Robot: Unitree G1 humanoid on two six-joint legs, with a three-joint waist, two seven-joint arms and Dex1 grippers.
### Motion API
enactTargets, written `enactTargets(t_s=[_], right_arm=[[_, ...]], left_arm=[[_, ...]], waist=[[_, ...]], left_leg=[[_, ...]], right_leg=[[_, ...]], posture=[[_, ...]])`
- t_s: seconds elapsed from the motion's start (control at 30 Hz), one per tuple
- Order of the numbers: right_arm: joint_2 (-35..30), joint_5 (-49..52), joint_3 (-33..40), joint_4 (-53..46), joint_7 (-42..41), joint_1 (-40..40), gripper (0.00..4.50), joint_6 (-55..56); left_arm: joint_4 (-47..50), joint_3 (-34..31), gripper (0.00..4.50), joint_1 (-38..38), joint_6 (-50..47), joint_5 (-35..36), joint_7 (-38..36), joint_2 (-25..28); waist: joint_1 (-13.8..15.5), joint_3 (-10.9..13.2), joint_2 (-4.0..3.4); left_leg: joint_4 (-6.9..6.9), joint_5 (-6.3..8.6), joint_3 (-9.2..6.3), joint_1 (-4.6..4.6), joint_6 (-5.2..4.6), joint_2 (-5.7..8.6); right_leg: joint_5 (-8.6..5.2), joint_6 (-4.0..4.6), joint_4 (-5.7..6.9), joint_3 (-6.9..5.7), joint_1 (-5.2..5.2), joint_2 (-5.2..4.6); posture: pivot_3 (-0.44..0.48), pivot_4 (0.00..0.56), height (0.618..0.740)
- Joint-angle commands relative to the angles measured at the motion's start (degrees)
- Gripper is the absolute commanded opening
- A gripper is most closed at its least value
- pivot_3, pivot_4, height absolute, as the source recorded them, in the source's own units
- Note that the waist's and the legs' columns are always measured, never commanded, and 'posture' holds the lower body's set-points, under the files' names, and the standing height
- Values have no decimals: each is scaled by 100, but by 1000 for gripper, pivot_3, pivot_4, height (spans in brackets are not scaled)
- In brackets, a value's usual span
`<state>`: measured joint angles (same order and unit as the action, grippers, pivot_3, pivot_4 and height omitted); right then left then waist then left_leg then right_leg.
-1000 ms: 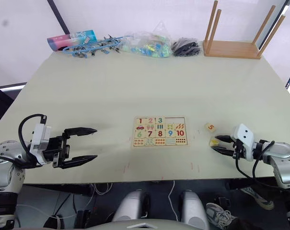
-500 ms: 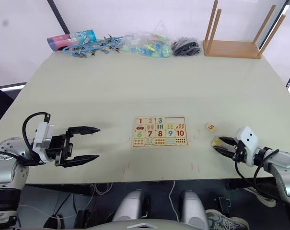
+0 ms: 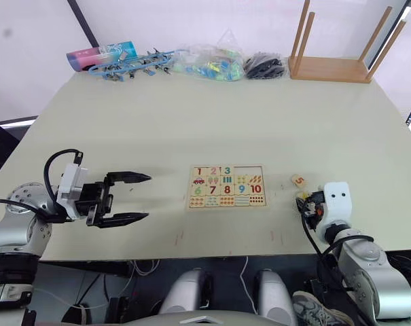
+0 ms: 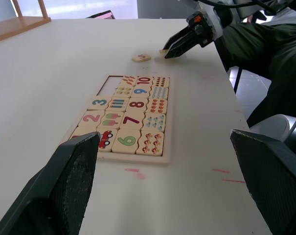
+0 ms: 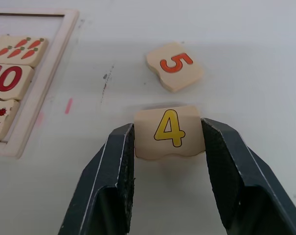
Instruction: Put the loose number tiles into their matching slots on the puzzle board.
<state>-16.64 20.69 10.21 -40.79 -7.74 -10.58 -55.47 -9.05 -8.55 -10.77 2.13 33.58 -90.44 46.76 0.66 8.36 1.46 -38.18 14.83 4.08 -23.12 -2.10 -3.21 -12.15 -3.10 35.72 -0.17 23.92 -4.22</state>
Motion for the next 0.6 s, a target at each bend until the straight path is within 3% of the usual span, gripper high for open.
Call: enactTargets(t_s=[0.03,0.43,0.47,0.6], right_arm=[[212,-130,-96,-356,336,-176,1464,-118],[539,-197,-298,-644,476,-495,1464,-142],[502,-185,-265,-656,426,-532,2539,-108],[404,48,105,-745,68,-618,3788,130]], left_arm=[[17,4,4500,-64,131,176,-206,168],[52,-42,4500,6,154,212,-206,188],[56,-50,4500,20,156,217,-206,193],[60,-68,4500,39,151,217,-206,189]], waist=[[-3,0,0],[-12,0,1],[-11,0,1],[-2,0,0]], left_leg=[[0,0,-1,-1,0,0],[1,1,-3,1,1,-3],[1,1,-3,0,1,-3],[1,1,-4,0,1,-4]], right_leg=[[0,0,0,0,1,1],[-1,-2,0,-1,1,3],[-1,-2,0,-1,1,3],[-2,-4,-1,-1,1,2]], posture=[[0,150,740],[0,150,740],[0,150,740],[0,150,740]])
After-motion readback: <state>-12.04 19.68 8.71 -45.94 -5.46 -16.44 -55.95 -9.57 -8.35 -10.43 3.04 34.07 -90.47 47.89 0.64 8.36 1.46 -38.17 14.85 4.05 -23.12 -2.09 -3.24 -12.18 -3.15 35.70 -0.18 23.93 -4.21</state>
